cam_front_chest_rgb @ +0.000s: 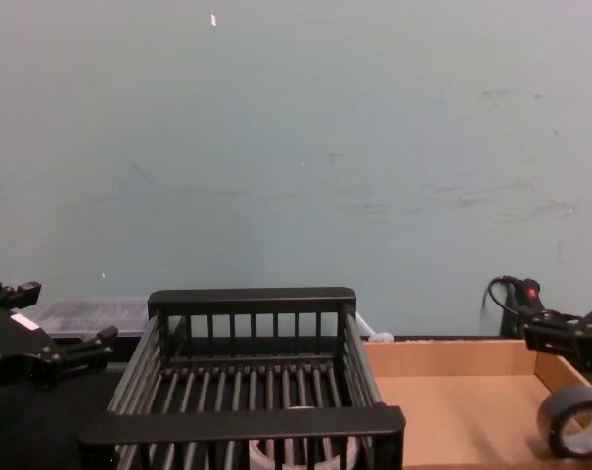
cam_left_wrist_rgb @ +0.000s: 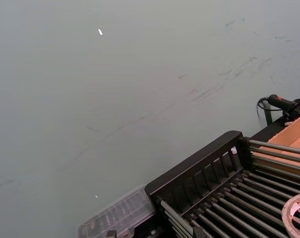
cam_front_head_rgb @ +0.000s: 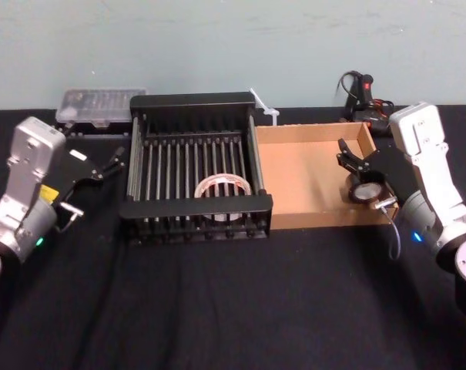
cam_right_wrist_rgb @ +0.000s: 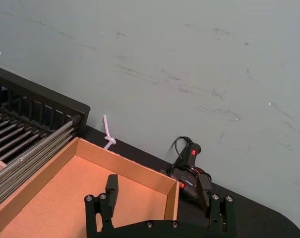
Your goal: Pick up the white tape and place it into the black box , Pick up the silver tape and place it into the brown box.
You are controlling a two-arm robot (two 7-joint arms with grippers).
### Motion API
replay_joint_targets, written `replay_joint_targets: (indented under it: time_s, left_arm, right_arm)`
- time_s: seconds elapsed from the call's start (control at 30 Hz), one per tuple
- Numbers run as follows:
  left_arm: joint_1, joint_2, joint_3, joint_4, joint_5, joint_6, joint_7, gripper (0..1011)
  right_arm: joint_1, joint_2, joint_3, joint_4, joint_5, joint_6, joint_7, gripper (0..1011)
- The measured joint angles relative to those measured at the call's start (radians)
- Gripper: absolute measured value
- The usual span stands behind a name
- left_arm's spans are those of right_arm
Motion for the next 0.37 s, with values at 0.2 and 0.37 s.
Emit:
replay_joint_targets:
  time_s: [0.2,0.37]
  left_arm:
    - [0.000,0.000,0.000,0.000,0.000,0.000,0.000,1001]
    - [0.000,0.000,0.000,0.000,0.000,0.000,0.000,1002]
  right_arm:
    - [0.000,0.000,0.000,0.000,0.000,0.000,0.000,1000]
    - [0.000,0.000,0.000,0.000,0.000,0.000,0.000,1000]
